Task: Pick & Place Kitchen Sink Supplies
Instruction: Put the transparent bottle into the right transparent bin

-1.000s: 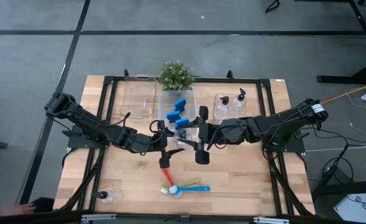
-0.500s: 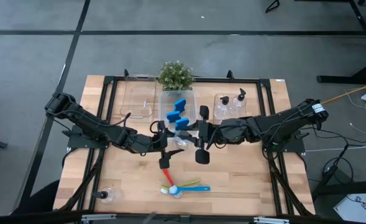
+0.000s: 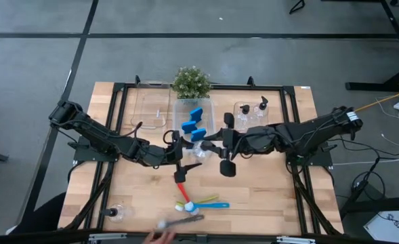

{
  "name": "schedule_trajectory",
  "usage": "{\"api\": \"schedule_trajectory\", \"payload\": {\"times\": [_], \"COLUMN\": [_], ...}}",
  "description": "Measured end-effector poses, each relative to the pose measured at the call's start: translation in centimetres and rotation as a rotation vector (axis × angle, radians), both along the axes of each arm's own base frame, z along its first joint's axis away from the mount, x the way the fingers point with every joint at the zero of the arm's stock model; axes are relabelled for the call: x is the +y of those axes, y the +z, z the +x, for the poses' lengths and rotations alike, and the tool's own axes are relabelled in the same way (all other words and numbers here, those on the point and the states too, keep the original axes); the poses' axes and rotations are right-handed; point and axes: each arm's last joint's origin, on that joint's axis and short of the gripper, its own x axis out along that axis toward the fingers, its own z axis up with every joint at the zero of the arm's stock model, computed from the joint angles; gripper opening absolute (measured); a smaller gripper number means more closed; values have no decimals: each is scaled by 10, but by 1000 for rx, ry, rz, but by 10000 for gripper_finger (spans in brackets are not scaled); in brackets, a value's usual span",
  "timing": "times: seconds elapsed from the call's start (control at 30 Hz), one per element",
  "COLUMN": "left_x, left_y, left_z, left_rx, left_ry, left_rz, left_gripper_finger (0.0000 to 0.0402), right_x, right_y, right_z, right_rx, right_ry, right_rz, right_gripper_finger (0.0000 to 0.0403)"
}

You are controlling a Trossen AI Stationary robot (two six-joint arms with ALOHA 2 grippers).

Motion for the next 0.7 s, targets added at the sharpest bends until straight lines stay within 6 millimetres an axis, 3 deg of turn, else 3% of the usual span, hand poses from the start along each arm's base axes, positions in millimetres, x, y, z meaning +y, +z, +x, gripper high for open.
{"api": "schedule_trajectory", "payload": {"times": [0.33, 0.7], "left_x": [0, 0], "left_y": [5, 7], "left_z": [1, 1], "left_rx": [-53, -68], "left_ry": [2, 1], "left_rz": [-22, -28], "left_gripper_finger": [364, 366], "right_x": [-8, -9], "right_y": [11, 12], "right_z": [-26, -27], "right_rx": [37, 33], "right_ry": [-15, -16], "right_rz": [55, 62], "right_gripper_finger": [93, 93]}}
